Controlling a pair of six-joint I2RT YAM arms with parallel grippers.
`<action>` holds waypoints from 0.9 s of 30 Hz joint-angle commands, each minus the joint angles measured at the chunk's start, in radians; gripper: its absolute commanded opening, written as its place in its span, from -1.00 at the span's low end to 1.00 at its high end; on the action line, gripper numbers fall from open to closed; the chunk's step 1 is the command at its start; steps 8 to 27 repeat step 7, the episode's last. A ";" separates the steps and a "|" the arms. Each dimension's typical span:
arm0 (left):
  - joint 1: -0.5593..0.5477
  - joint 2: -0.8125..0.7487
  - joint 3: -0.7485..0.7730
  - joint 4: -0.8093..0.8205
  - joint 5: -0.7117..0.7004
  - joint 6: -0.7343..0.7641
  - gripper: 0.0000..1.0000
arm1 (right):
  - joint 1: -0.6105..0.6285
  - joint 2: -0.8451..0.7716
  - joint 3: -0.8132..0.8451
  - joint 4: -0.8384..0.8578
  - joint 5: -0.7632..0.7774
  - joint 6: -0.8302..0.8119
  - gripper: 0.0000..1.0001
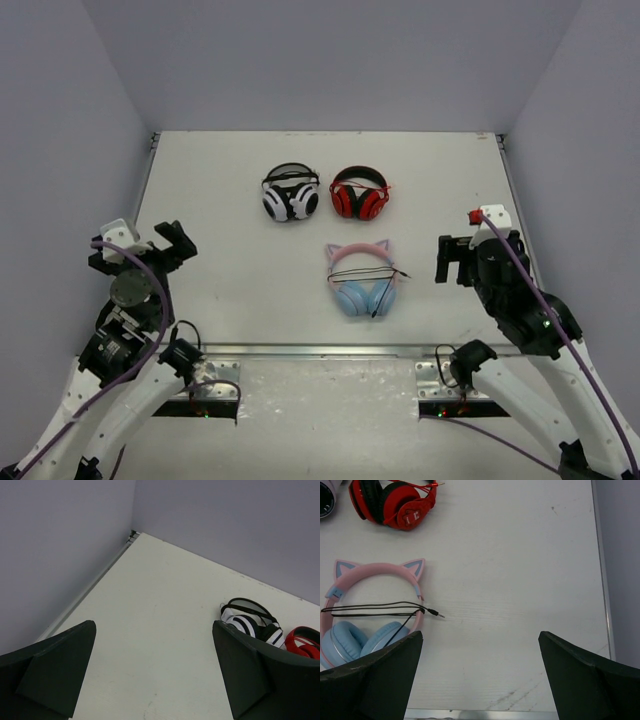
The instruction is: Wrap the headphones
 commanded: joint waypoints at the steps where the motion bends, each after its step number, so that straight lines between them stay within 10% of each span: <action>1: 0.005 0.018 0.006 0.044 0.040 0.020 1.00 | 0.002 -0.006 0.014 0.024 0.017 0.014 0.98; 27: 0.003 0.000 0.000 0.049 0.033 0.012 1.00 | 0.000 0.001 -0.008 0.041 0.043 0.017 0.98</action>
